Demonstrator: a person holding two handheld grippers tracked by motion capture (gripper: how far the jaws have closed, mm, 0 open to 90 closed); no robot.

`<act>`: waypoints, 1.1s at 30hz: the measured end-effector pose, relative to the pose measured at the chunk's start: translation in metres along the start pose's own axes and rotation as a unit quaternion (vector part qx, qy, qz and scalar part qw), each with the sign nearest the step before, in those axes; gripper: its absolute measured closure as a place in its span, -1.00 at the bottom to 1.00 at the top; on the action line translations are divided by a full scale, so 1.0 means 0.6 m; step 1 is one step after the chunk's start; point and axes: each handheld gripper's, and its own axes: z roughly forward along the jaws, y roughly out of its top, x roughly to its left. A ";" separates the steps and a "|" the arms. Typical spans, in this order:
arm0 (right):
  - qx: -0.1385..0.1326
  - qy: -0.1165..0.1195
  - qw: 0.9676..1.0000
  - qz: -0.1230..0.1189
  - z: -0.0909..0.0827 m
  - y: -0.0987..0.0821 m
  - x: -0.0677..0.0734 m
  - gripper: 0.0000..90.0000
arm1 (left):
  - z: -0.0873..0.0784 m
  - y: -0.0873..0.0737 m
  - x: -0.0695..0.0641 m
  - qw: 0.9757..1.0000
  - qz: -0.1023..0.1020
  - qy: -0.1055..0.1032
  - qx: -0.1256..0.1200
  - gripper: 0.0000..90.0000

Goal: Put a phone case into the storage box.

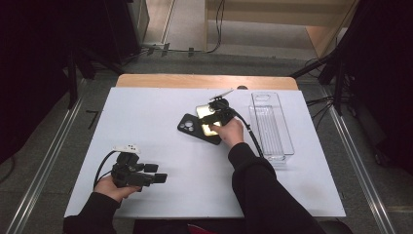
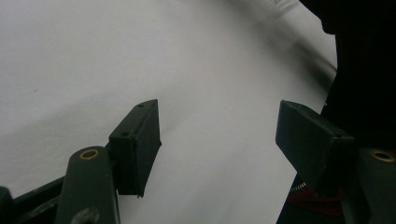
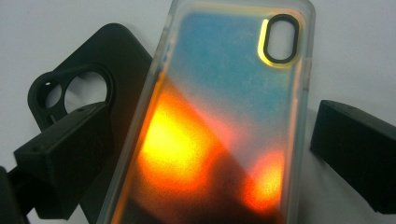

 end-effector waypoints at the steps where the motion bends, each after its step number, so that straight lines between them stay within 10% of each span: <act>1: -0.001 -0.002 1.000 -0.001 0.001 0.000 0.001 -1.00 | 0.000 0.000 0.000 1.000 0.000 0.000 0.000 -0.32; 7: 0.004 -0.035 0.999 -0.030 0.001 -0.003 0.009 -0.89 | 0.001 0.000 0.000 1.000 0.001 0.000 0.001 -0.32; 33: -0.010 -0.002 1.000 -0.014 -0.033 0.005 -0.002 -0.67 | 0.001 0.001 0.001 1.000 -0.002 0.001 0.000 -0.32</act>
